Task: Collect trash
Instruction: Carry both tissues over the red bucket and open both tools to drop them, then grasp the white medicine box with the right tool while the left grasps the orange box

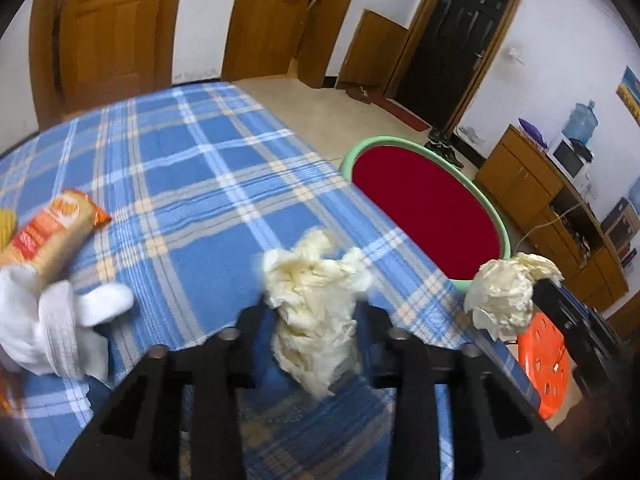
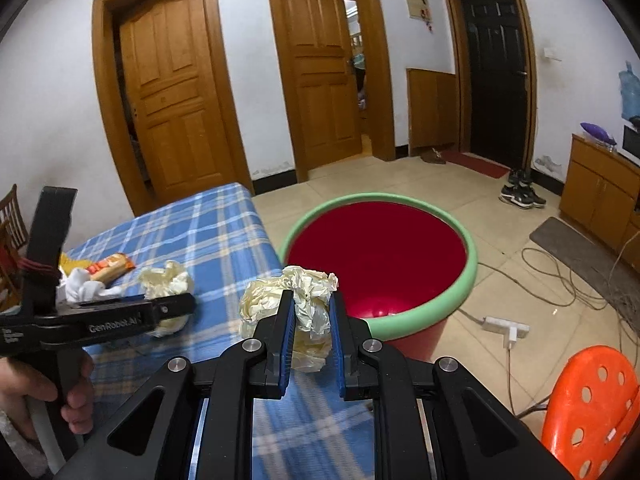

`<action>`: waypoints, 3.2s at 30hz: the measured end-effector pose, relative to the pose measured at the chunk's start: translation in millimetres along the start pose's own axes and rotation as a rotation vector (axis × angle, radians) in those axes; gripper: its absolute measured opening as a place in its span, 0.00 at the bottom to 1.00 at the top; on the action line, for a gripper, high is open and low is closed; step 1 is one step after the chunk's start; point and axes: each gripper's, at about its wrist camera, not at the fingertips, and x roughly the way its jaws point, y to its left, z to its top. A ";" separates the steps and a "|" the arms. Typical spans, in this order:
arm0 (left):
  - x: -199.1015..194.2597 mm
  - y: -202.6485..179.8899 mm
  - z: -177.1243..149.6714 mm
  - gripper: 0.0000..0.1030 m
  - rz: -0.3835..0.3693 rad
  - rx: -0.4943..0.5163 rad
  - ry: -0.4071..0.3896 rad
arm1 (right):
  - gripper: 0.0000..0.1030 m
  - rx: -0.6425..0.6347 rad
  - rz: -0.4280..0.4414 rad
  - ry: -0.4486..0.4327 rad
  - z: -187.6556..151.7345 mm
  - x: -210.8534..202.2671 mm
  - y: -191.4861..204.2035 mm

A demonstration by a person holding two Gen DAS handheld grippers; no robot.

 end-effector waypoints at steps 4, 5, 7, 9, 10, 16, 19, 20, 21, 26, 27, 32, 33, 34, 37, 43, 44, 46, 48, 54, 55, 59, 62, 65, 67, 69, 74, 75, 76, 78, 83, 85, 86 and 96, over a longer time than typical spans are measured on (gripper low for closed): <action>-6.0 -11.2 3.8 0.25 -0.001 0.009 -0.012 | 0.16 0.011 -0.001 -0.010 2.9 3.7 -11.6; -4.3 -13.7 5.6 0.25 -0.004 0.014 -0.011 | 0.16 0.014 -0.005 -0.015 4.4 3.9 -14.0; -5.1 -23.5 11.5 0.25 -0.011 0.034 -0.006 | 0.16 0.021 -0.017 -0.033 9.9 2.6 -19.9; -1.7 -31.5 17.9 0.25 -0.021 0.050 -0.012 | 0.16 0.025 -0.029 -0.048 15.8 1.4 -25.5; -0.7 -38.5 22.2 0.25 -0.026 0.065 -0.017 | 0.16 0.025 -0.038 -0.060 19.4 0.0 -29.0; 23.0 -76.7 55.7 0.25 -0.068 0.124 -0.037 | 0.16 0.021 -0.098 -0.108 43.9 -1.4 -50.1; 35.7 -92.3 69.1 0.25 -0.084 0.149 -0.038 | 0.16 0.006 -0.132 -0.141 57.8 3.5 -61.1; 40.5 -96.5 73.8 0.27 -0.084 0.159 -0.038 | 0.17 0.003 -0.137 -0.148 63.2 6.5 -65.2; 45.2 -100.3 78.9 0.30 -0.087 0.169 -0.038 | 0.20 -0.002 -0.131 -0.156 67.0 9.1 -68.4; 48.8 -106.4 91.1 0.77 -0.039 0.206 -0.104 | 0.60 -0.051 -0.146 -0.191 81.5 21.9 -74.6; 47.6 -105.8 91.8 0.79 -0.036 0.209 -0.114 | 0.61 -0.046 -0.142 -0.195 82.8 23.6 -76.0; 47.6 -100.6 89.2 0.79 -0.028 0.209 -0.097 | 0.60 0.025 -0.068 -0.158 78.4 34.5 -81.6; 47.2 -100.7 87.5 0.79 -0.023 0.215 -0.094 | 0.61 0.040 -0.058 -0.148 75.8 36.0 -82.1; 46.6 -101.5 84.1 0.79 -0.018 0.220 -0.094 | 0.60 0.051 -0.048 -0.140 73.1 37.3 -82.3; 38.8 -101.0 80.0 0.79 -0.019 0.215 -0.097 | 0.60 0.068 -0.050 -0.120 68.5 36.3 -81.4; 10.8 -97.2 70.7 0.79 -0.036 0.175 -0.108 | 0.61 0.075 -0.050 -0.114 64.0 17.1 -75.7; 5.6 -95.8 68.5 0.79 -0.043 0.171 -0.110 | 0.60 0.066 -0.054 -0.113 63.5 12.5 -73.5; -4.5 -96.6 61.8 0.79 -0.045 0.172 -0.118 | 0.60 0.055 -0.063 -0.107 62.4 5.5 -67.9; -16.6 -98.5 52.4 0.79 -0.032 0.181 -0.125 | 0.60 0.044 -0.068 -0.101 60.0 -4.3 -61.6; -41.5 -87.4 23.6 0.79 -0.039 0.142 -0.093 | 0.60 0.029 -0.081 -0.079 44.5 -31.7 -44.0; -44.5 -84.9 20.2 0.79 -0.038 0.136 -0.088 | 0.61 0.033 -0.077 -0.070 40.2 -35.6 -41.6; -58.6 -64.4 6.4 0.79 -0.013 0.115 -0.086 | 0.61 0.043 -0.066 -0.045 28.0 -44.0 -29.8; -69.1 -47.4 4.2 0.79 -0.003 0.084 -0.100 | 0.61 0.044 -0.045 -0.025 24.6 -42.8 -18.2; -81.3 -20.3 1.2 0.79 0.026 0.039 -0.116 | 0.61 0.031 -0.012 -0.016 26.1 -39.1 -0.8; -87.1 -5.4 -2.0 0.79 0.065 0.014 -0.121 | 0.61 0.019 0.016 -0.013 27.9 -34.2 11.9; -96.3 16.1 -7.6 0.79 0.110 -0.022 -0.123 | 0.61 0.008 0.076 -0.007 32.4 -24.5 28.7; -136.1 80.6 -31.7 0.79 0.239 -0.143 -0.155 | 0.61 -0.013 0.211 0.030 43.2 6.5 79.6; -145.4 93.2 -37.7 0.80 0.260 -0.177 -0.164 | 0.61 -0.021 0.238 0.036 45.1 11.5 92.3; -153.2 105.3 -43.6 0.81 0.276 -0.210 -0.172 | 0.61 -0.030 0.269 0.044 46.7 16.0 106.5; -170.9 134.4 -60.0 0.84 0.309 -0.300 -0.195 | 0.61 -0.050 0.323 0.059 45.7 21.2 129.8; -191.2 186.8 -87.4 0.94 0.339 -0.443 -0.226 | 0.61 -0.121 0.420 0.106 37.1 25.9 180.4; -195.9 203.2 -91.1 0.94 0.325 -0.486 -0.229 | 0.65 -0.160 0.442 0.112 31.9 22.6 195.0; -195.5 207.4 -90.6 0.94 0.315 -0.499 -0.231 | 0.66 -0.178 0.447 0.115 29.9 22.0 200.5; -190.4 231.5 -95.3 0.94 0.271 -0.491 -0.214 | 0.72 -0.393 0.601 0.282 26.5 64.2 284.8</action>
